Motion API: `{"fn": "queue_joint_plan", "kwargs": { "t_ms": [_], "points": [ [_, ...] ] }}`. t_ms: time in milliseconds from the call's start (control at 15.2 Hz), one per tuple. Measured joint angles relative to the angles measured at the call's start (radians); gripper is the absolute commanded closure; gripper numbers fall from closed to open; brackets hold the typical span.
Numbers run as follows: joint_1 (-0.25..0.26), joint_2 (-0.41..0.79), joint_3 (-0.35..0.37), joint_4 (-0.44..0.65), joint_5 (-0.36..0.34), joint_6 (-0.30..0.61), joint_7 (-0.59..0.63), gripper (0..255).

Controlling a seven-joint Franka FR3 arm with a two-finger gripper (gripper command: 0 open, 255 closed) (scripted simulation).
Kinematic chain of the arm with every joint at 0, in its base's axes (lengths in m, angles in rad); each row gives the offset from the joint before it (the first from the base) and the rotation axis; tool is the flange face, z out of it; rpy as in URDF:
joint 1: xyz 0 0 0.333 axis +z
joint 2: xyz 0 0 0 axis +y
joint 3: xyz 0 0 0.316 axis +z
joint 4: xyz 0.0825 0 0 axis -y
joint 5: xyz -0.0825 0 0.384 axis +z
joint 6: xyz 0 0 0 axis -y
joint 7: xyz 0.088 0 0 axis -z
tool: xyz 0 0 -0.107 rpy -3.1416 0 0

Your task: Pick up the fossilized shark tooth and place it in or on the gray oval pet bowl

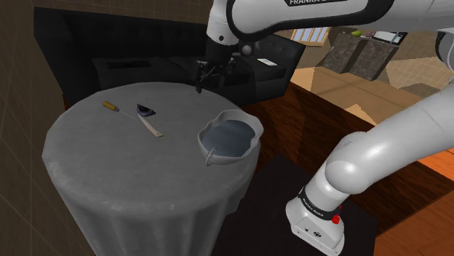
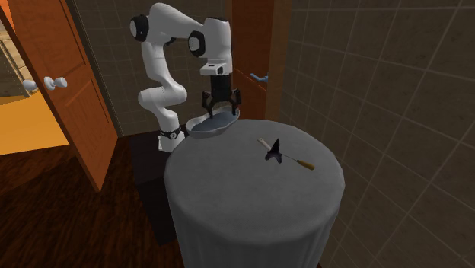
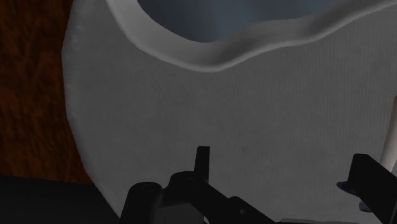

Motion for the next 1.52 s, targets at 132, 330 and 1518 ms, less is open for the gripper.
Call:
{"fn": "queue_joint_plan", "kwargs": {
  "t_ms": [132, 330, 1518],
  "points": [
    [-0.006, 0.071, 0.039, 0.041, -0.015, 0.027, 0.08, 0],
    [-0.013, 0.181, 0.09, 0.114, -0.052, 0.057, 0.2, 0],
    [0.077, 0.724, 0.127, 0.542, -0.322, 0.103, 0.635, 0]
  ]
}}
